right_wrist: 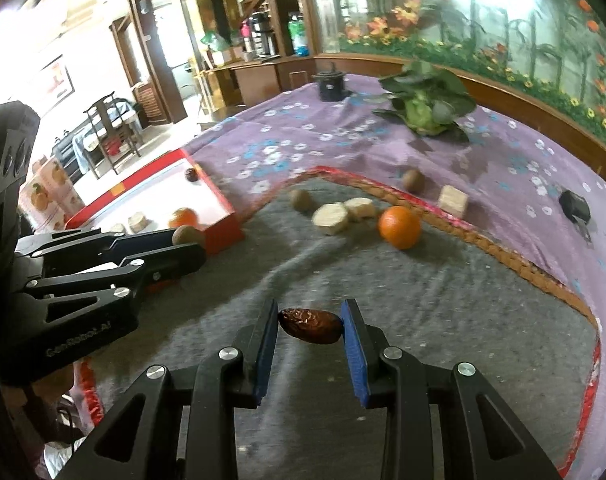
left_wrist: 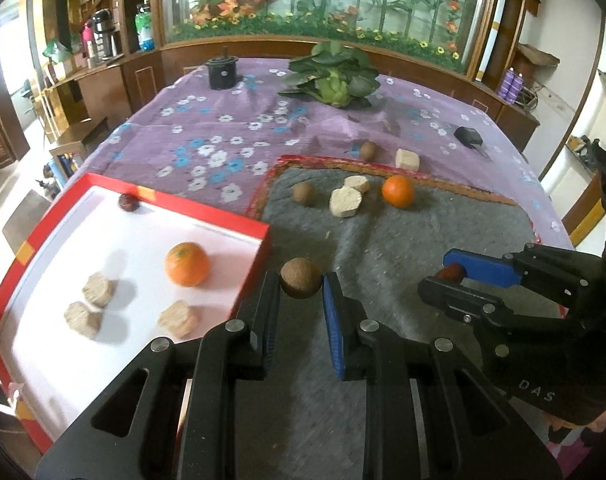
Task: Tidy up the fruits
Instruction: 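Carry longan and date into the tray and open both grippers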
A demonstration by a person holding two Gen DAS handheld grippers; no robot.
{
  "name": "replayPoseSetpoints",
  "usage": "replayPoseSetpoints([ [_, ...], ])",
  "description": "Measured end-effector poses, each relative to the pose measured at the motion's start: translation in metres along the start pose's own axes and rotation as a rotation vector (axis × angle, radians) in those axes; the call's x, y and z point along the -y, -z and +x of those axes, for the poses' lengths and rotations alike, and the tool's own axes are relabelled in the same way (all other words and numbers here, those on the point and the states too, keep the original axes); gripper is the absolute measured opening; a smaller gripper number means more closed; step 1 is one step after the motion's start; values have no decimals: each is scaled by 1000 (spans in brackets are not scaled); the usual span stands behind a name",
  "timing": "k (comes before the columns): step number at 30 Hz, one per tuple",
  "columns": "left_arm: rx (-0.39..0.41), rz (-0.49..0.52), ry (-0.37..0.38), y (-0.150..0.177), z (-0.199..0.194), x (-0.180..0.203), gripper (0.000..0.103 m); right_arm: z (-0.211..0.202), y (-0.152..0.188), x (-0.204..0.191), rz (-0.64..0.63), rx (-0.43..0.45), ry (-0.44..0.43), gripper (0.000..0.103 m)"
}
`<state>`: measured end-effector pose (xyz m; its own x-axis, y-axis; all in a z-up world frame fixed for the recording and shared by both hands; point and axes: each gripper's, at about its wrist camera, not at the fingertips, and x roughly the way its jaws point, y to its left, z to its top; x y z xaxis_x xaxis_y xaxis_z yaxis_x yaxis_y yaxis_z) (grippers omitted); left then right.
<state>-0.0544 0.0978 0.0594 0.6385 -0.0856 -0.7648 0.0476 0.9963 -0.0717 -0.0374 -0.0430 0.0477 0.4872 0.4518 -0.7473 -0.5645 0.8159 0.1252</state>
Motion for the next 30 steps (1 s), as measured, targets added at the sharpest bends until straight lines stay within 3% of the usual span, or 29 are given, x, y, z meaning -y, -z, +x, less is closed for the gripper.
replayPoseSetpoints([
  [30, 26, -110, -121, 28, -33, -78, 21, 21, -12, -106, -191, -37, -97, 31],
])
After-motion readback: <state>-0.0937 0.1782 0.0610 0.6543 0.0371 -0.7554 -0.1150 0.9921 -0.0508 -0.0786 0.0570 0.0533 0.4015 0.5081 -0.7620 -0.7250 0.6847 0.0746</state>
